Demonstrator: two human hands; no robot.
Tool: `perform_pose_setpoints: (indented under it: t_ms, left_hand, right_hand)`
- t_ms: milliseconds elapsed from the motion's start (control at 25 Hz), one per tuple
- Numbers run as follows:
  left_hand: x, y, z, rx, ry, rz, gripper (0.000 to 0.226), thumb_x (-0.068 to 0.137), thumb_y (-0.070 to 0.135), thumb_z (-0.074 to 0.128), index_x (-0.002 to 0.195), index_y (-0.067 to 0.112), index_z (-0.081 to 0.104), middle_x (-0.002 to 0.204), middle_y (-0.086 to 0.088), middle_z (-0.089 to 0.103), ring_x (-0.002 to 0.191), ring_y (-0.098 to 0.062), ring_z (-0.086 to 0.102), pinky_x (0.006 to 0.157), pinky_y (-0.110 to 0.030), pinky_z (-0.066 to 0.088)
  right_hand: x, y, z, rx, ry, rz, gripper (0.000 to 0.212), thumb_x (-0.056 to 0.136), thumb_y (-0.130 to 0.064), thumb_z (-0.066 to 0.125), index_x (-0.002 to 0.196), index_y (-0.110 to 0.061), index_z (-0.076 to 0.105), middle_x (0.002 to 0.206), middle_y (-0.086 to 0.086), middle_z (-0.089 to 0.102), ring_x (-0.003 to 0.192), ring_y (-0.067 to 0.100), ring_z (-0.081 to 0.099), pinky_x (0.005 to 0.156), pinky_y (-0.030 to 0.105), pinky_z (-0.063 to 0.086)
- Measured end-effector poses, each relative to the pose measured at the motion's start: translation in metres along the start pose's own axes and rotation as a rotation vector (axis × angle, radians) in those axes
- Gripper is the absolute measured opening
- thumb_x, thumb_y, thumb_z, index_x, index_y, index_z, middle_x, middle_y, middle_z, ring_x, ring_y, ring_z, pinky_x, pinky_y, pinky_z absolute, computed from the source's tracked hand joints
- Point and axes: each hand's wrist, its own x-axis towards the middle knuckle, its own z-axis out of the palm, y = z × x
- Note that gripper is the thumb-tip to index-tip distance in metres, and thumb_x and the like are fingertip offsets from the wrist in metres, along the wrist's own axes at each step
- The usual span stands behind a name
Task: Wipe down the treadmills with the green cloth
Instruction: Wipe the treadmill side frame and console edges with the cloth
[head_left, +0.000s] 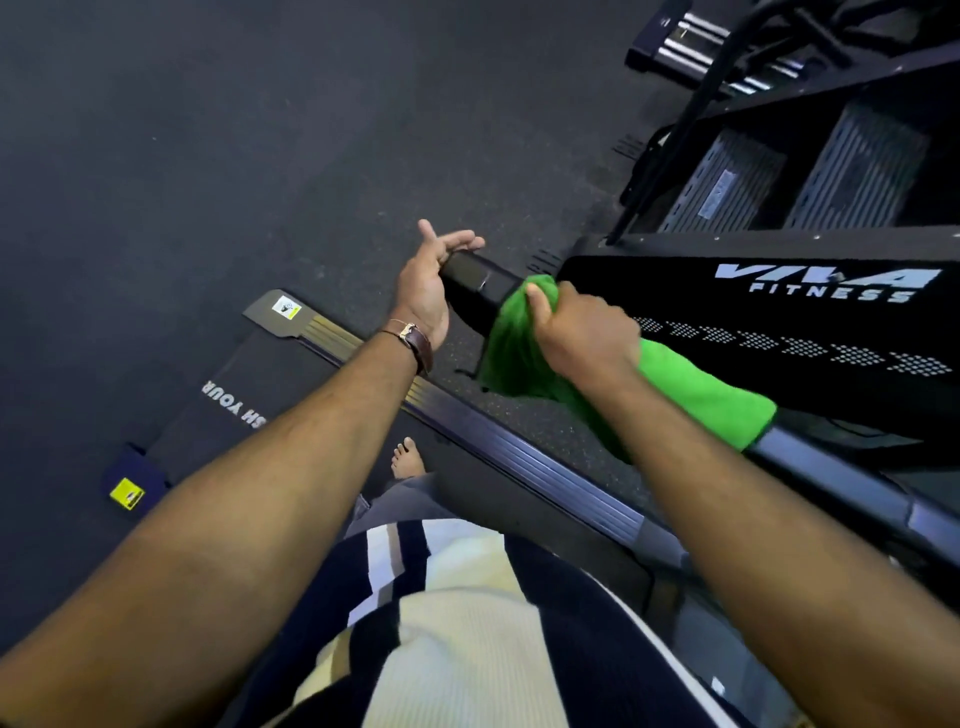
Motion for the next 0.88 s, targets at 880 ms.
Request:
perform_pose_setpoints:
  t_ms: [880]
  left_hand:
    - [-0.023, 0.0, -0.053, 0.116, 0.08, -0.009, 0.065, 0.095, 0.061, 0.025, 0.129, 0.013, 0.054, 0.122, -0.002, 0.063, 0.113, -0.011, 0.06, 0.104, -0.035, 0.044]
  right_hand:
    - [0.082, -0.087, -0.011, 0.124, -0.274, -0.489, 0.045, 0.084, -0.058, 0.061, 0.116, -0.027, 0.065, 0.113, 0.002, 0.065, 0.101, 0.025, 0.063, 0.075, 0.032, 0.046]
